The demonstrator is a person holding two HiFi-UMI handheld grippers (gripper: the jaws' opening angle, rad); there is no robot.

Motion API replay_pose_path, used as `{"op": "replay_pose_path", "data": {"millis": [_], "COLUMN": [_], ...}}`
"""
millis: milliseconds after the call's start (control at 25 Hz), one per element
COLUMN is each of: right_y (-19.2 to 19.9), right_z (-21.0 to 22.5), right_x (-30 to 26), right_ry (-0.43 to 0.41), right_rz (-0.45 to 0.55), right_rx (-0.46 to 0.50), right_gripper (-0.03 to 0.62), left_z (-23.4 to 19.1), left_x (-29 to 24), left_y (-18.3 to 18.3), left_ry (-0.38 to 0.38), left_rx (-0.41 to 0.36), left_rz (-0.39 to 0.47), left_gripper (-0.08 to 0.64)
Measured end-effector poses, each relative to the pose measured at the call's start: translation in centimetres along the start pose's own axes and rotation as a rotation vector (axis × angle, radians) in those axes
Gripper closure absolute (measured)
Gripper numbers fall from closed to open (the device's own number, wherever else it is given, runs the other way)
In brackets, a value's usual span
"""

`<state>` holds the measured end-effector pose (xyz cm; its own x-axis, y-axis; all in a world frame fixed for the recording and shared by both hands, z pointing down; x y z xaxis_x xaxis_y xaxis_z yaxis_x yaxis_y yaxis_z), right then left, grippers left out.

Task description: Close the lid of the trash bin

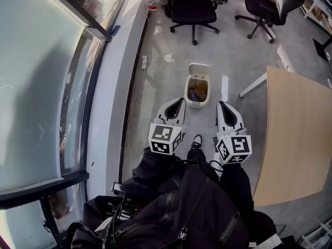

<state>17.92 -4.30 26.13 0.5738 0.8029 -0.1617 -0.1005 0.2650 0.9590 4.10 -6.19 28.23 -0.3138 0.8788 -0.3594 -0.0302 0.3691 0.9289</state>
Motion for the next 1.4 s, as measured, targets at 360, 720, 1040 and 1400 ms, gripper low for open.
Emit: {"op": "replay_pose_path", "data": {"millis": [360, 720, 1040, 1400], "right_y": [3.3, 11.5, 22.9, 33.9], "right_z": [1.9, 2.1, 2.3, 4.1], "right_x": [-5.1, -10.9, -13.2, -14.8], "right_ry": [-0.069, -0.137, -0.205, -0.234], "right_rz": [-0.076, -0.296, -0.496, -0.606], "right_rx": [-0.063, -0.034, -0.022, -0.051], "right_gripper": [0.591, 0.591, 0.591, 0.591], "left_z": [-2.2, -5.9, -8.4, -10.3], "left_x": [-4.2, -8.9, -10.0, -10.0], "left_y": [2.5, 11.7, 22.2, 31.6], "left_ry": [-0.037, -0.073, -0.090, -0.112], "left_rx": [0.021, 0.087, 0.150, 0.181], "left_rz": [-0.063, -0.276, -0.434, -0.534], "left_gripper": [0.560, 0.558, 0.558, 0.558]}}
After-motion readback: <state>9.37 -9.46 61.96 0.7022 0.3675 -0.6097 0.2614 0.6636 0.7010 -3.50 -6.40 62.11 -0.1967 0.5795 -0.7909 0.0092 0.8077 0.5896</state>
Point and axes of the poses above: the fingertips, and each gripper's own axes: x backward along the fingers, z to its right, y out of its underside, the point moved 1 cm from there along x, backward along the fingers, and after that the axes turned 11 degrees about -y, right-handed, at the moved point
